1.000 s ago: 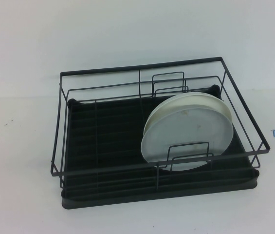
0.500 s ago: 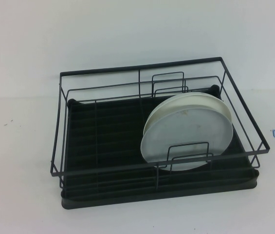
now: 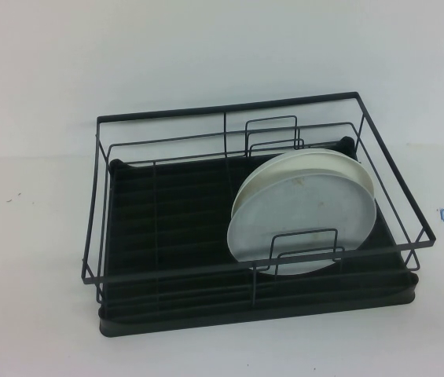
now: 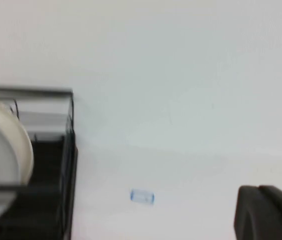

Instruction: Place plate on rack

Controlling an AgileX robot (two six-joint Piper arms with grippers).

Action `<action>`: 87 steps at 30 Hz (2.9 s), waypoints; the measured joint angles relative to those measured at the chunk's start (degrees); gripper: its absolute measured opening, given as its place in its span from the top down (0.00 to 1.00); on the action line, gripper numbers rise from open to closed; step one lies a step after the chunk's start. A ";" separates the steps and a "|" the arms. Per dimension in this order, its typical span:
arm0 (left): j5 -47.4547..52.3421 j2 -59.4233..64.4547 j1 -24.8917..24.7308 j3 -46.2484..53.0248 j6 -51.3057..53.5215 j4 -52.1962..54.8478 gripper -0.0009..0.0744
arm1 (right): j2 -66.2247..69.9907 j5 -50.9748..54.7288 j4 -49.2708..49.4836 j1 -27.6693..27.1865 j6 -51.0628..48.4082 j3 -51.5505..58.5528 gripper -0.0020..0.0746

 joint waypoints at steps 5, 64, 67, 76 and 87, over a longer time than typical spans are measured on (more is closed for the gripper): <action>-3.94 0.11 0.00 8.16 0.11 -0.51 0.99 | -0.39 -0.22 0.00 -0.37 -3.10 6.01 0.95; 1.98 0.22 0.00 20.16 41.17 -37.61 0.99 | -0.39 2.21 -10.64 7.58 10.30 13.49 0.95; 1.98 0.22 0.00 20.16 41.17 -37.61 0.99 | -0.39 2.35 -10.64 7.50 10.30 13.49 0.95; 1.98 0.22 0.00 20.16 41.84 -37.61 0.99 | -0.39 2.35 -10.64 7.50 10.30 13.49 0.95; 1.98 0.22 0.00 20.16 41.95 -37.61 0.99 | -0.39 2.35 -10.64 7.36 10.30 13.49 0.95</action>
